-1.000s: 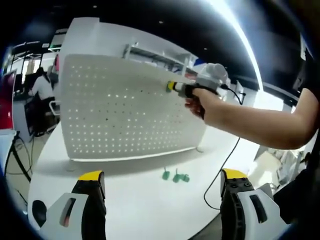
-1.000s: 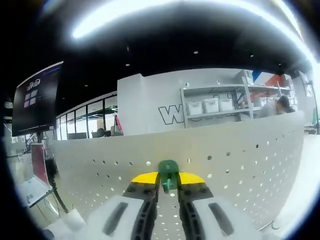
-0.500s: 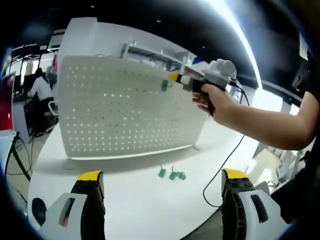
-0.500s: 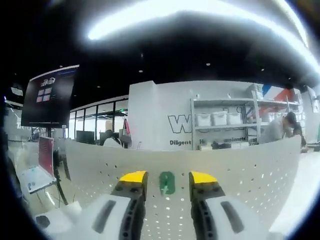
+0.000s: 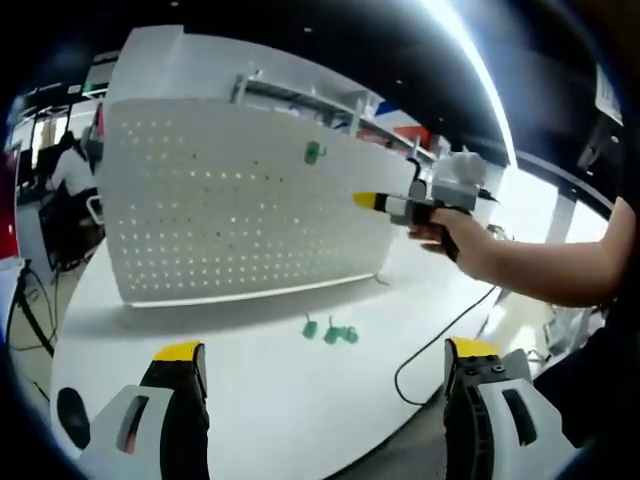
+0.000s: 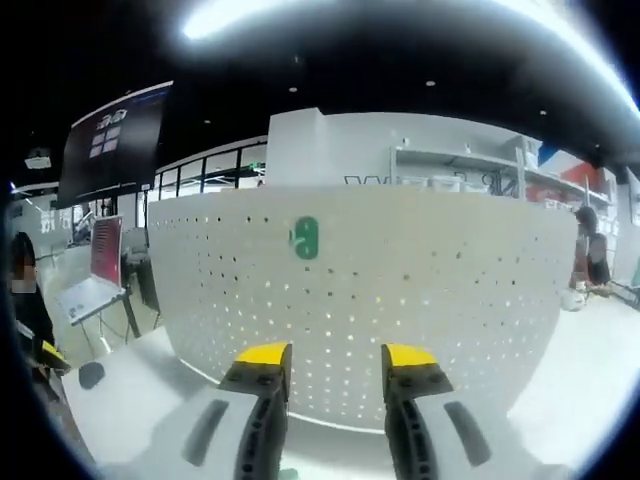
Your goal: Insert the hook assembly into the mounting plate slot until the hook locks in place.
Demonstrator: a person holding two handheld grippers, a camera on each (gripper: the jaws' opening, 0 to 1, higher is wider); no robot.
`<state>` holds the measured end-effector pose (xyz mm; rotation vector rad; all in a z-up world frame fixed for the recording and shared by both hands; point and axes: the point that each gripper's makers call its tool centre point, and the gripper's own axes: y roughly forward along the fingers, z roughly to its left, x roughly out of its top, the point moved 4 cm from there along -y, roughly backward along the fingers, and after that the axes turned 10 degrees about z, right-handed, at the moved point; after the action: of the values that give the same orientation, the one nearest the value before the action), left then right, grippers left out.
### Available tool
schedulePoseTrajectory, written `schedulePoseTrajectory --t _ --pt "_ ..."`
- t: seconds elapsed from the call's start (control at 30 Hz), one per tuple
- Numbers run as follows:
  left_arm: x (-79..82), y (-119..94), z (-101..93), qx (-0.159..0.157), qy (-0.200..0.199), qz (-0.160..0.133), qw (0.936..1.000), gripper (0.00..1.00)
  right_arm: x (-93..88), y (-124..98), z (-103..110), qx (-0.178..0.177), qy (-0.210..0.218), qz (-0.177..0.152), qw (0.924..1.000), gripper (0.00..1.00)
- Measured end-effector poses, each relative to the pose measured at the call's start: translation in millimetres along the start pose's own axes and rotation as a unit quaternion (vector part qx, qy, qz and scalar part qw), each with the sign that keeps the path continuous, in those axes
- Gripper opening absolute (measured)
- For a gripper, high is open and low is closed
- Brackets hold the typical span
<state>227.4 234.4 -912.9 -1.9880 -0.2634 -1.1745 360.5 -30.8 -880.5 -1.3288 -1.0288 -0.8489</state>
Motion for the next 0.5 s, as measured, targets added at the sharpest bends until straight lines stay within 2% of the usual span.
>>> schedulePoseTrajectory --t 0.07,0.13,0.17,0.23,0.5 --pt "-1.3 -0.2 -1.3 -0.001 0.000 0.002 1.0000 1.00 -10.3 -4.6 -0.3 0.002 -0.002 0.008 1.0000 0.34" --pt "-1.5 -0.9 -3.0 -0.005 -0.003 0.000 1.0000 1.00 -24.1 -11.1 1.6 0.015 0.015 0.028 0.9994 0.34" --pt "-1.4 -1.2 -3.8 -0.008 -0.006 -0.001 1.0000 1.00 -27.8 -15.1 2.4 0.022 0.019 0.028 0.9992 0.35" --pt "-2.0 -2.0 -5.0 -0.010 -0.009 -0.002 0.9999 1.00 -37.1 -21.0 5.7 0.025 -0.006 0.041 0.9988 0.35" --pt "-9.8 -1.6 -7.9 -0.010 -0.008 0.011 0.9999 1.00 -73.8 -39.0 13.7 0.051 -0.014 0.080 0.9954 0.34"
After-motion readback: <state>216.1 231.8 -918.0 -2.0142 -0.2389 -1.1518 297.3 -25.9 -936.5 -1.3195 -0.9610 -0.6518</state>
